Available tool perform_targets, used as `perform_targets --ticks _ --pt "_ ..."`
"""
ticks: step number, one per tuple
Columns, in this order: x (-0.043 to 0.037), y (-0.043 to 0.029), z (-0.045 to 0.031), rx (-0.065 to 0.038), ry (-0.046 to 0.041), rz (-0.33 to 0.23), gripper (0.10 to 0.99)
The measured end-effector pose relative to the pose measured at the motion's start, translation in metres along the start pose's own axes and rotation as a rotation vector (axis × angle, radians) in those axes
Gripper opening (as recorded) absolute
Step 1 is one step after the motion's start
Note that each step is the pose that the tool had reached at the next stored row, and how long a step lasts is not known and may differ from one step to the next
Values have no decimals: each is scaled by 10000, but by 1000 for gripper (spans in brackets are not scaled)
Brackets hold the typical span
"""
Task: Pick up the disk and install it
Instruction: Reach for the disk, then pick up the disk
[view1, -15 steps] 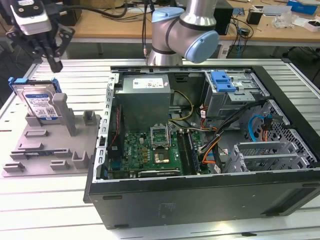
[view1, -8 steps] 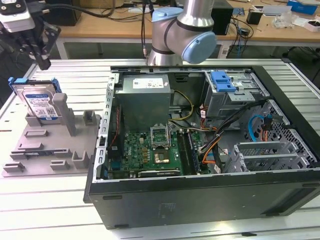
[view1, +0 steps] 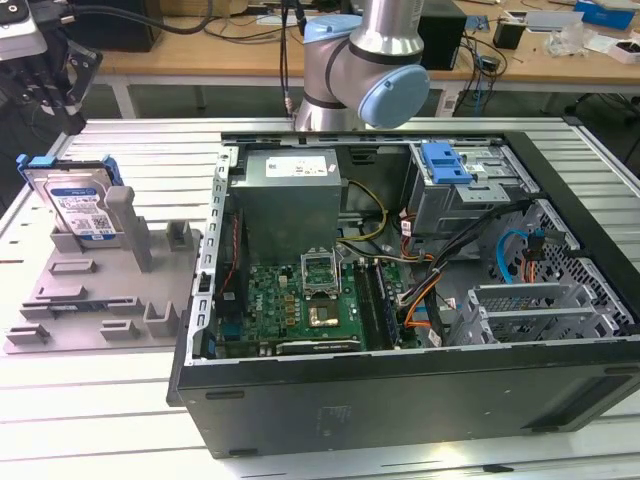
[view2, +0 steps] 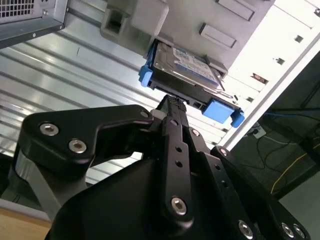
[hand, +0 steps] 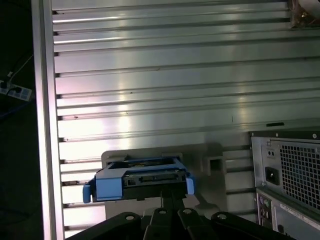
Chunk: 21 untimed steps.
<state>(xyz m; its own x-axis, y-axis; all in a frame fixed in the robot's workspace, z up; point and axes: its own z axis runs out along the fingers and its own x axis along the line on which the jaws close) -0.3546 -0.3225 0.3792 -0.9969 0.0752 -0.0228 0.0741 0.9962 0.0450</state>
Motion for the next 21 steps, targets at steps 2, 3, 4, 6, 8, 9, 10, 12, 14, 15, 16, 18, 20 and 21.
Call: perform_targets --ticks 2,3,4,6,8,9,10,12,14,15,16,18,20,21 --pt "1 7 4 0 -1 1 106" --pt "1 7 4 -1 -1 1 106" --pt "1 7 5 -1 -1 1 106" --pt "1 8 5 -1 -1 2 106" --pt "1 9 5 -1 -1 1 106" --pt "1 9 5 -1 -1 2 106" --pt "1 9 6 0 -1 1 106" --pt "1 10 6 -2 2 -1 106" --pt "1 10 6 -11 58 -145 106" --pt "1 10 6 -14 122 -462 106" --pt "1 10 6 -19 174 -813 106" --pt "1 10 6 -27 245 -1437 106" --pt "1 9 7 -35 279 -1844 106" --pt "1 9 7 -39 293 -2024 106"
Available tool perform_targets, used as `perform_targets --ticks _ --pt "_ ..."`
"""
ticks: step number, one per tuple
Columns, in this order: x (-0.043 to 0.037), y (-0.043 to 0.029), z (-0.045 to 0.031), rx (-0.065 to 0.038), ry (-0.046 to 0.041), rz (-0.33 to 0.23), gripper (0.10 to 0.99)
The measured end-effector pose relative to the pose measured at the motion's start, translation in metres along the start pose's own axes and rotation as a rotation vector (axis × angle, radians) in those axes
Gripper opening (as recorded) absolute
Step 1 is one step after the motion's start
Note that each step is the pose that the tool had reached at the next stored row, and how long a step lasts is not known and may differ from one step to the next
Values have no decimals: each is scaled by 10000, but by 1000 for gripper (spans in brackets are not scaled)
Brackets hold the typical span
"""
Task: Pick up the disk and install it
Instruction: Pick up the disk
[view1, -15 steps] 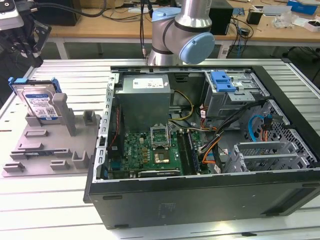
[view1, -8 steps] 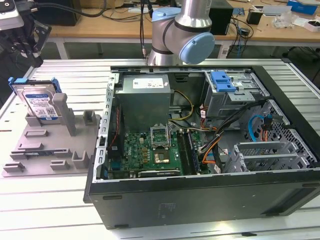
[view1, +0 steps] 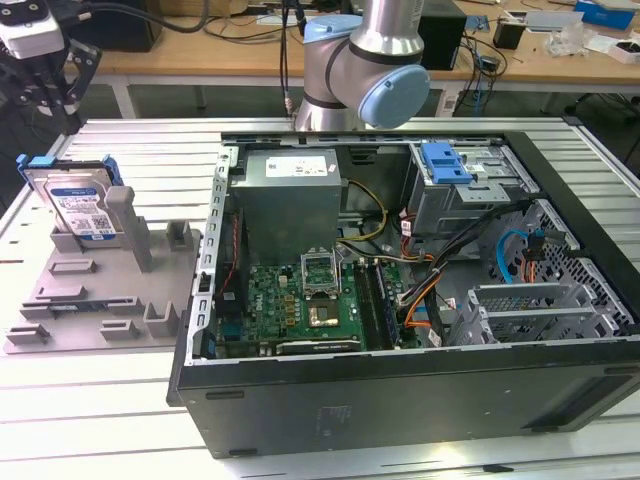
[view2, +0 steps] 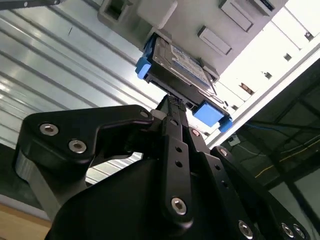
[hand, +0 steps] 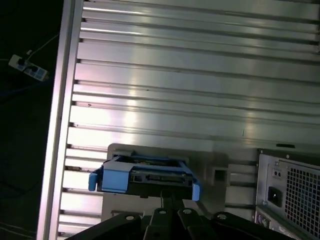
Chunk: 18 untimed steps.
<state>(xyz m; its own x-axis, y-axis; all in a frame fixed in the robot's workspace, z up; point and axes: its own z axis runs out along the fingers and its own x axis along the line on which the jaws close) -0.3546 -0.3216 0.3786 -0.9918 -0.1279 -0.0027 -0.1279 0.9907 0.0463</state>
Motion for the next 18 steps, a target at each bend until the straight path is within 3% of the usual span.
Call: perform_targets --ticks 18 --pt "0 0 11 -71 234 -4828 106"
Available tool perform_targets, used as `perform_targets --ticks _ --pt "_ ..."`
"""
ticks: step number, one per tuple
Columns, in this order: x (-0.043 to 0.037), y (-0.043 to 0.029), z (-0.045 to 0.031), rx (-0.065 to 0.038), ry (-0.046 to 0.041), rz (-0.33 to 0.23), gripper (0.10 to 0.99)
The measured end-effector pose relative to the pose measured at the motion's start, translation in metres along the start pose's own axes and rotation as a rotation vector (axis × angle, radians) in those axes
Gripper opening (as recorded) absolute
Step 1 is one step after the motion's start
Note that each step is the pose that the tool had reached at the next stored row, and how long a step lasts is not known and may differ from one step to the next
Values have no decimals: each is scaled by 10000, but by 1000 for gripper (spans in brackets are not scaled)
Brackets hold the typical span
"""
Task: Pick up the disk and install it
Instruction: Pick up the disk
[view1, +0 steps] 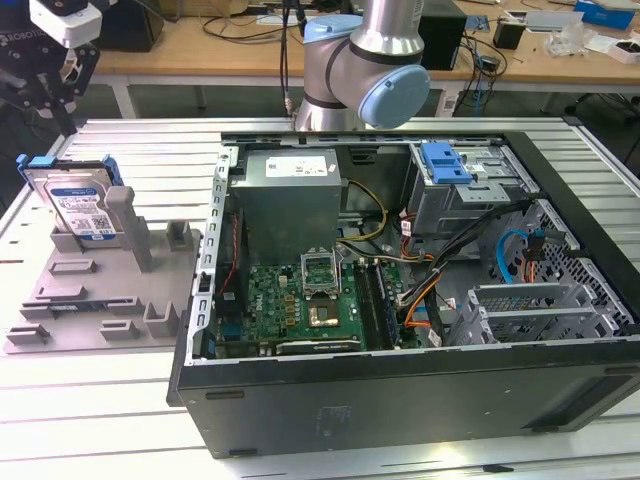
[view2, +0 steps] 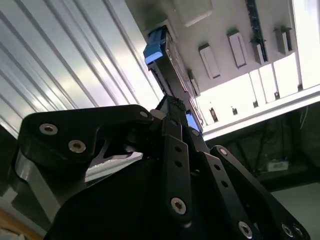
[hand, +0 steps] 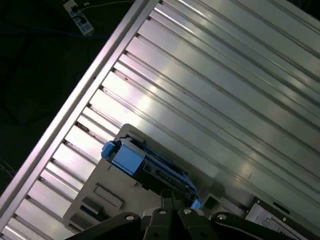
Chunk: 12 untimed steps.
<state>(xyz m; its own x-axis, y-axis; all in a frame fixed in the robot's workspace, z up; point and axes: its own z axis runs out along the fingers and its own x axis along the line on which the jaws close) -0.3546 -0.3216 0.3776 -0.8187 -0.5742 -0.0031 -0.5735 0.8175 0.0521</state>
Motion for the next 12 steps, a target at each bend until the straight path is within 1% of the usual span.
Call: perform_targets --ticks 4,5,11,12 --pt "0 0 2 -9 41 -882 106" --pt "0 0 3 -13 56 -1193 106" --pt "0 -1 5 -21 115 -2375 106" --pt "0 -1 6 -22 131 -2679 106"
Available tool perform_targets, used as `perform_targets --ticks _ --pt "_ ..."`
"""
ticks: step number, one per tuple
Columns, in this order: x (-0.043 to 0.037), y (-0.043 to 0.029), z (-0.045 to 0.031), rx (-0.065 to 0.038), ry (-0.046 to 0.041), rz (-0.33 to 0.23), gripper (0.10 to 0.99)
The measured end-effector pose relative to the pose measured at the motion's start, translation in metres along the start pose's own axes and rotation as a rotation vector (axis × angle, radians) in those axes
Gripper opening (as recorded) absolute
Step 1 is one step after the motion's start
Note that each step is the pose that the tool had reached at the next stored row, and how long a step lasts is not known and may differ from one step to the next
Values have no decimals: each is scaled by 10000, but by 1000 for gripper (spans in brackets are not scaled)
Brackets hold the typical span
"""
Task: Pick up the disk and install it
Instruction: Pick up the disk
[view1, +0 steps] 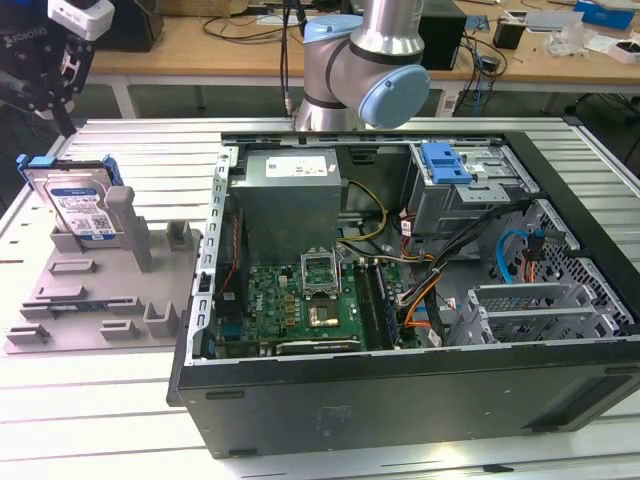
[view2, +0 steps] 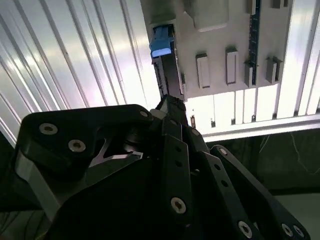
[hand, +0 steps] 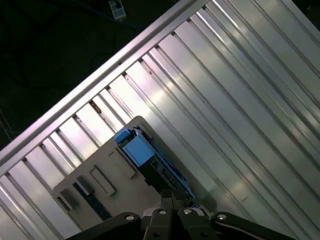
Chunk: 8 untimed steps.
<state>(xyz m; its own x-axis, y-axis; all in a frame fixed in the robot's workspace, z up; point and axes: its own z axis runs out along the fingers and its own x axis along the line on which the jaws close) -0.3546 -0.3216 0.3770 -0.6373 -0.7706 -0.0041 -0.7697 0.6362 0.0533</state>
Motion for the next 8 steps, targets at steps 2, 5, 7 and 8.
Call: perform_targets --ticks 2,5,7,8 --pt "0 0 1 -2 34 -652 106" --pt "0 0 3 -5 73 -1366 106" --pt "0 0 4 -7 94 -1757 106" --pt "0 0 5 -8 107 -2013 106"
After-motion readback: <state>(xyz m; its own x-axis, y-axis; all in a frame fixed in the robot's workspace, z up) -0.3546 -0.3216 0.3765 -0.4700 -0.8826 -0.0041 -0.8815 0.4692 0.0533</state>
